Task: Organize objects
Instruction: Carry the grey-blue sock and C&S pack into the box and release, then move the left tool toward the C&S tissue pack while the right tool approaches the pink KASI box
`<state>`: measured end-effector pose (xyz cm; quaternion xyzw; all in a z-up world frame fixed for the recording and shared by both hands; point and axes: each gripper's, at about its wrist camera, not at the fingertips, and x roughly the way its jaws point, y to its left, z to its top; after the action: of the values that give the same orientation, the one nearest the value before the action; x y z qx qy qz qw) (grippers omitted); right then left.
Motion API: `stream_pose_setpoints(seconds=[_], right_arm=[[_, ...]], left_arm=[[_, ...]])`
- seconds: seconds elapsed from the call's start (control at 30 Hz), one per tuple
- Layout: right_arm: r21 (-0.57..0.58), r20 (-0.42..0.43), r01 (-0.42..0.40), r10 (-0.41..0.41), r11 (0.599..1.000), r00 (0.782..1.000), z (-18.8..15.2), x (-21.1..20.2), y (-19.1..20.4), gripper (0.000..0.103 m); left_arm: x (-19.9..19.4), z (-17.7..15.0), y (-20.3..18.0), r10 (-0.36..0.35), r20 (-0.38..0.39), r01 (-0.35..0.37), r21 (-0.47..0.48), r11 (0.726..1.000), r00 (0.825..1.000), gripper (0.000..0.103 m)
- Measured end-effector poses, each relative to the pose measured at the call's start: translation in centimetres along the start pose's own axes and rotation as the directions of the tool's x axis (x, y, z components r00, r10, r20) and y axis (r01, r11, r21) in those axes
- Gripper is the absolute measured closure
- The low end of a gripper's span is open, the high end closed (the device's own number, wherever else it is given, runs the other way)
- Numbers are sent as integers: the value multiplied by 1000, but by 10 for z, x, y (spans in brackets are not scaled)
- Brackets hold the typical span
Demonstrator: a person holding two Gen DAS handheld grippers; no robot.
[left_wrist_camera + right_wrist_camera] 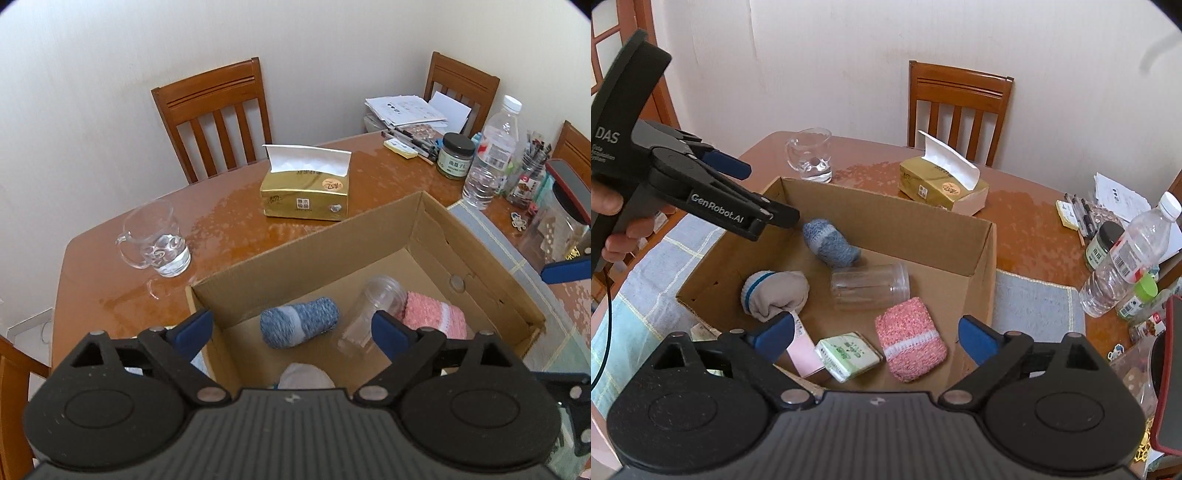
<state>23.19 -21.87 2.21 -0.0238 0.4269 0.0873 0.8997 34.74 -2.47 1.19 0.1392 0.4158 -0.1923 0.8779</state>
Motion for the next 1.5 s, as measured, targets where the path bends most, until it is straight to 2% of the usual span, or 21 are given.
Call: stream_pose_setpoints(seconds=[0.4,0.7,0.83,1.03,1.27,1.5], right_arm=[[-6,-12,-15,15,1000,1000,-20,-10,18,5],[-15,-20,-52,51,999,998,-40,-16,14,5],[-6,-29,-79,79,997,996,-49,-14,11,5],[2,-52,-112,112,994,992,-63,-10,12,5],[10,-67,-114,114,993,991,-74,-9,21,5],[71,-86,-95,100,993,991,-82,-8,28,5]], left_arm=[[-36,-32,-7,20,25,-19,-25,1000,999,8],[-57,-61,-15,73,26,-70,-107,992,997,6],[-60,-78,-23,123,4,-121,-126,985,992,6],[-57,-109,-30,145,-50,-151,-163,975,988,5],[-33,-140,-32,161,-109,-180,-185,966,981,5],[-5,-153,-18,121,-132,-150,-235,960,984,5]])
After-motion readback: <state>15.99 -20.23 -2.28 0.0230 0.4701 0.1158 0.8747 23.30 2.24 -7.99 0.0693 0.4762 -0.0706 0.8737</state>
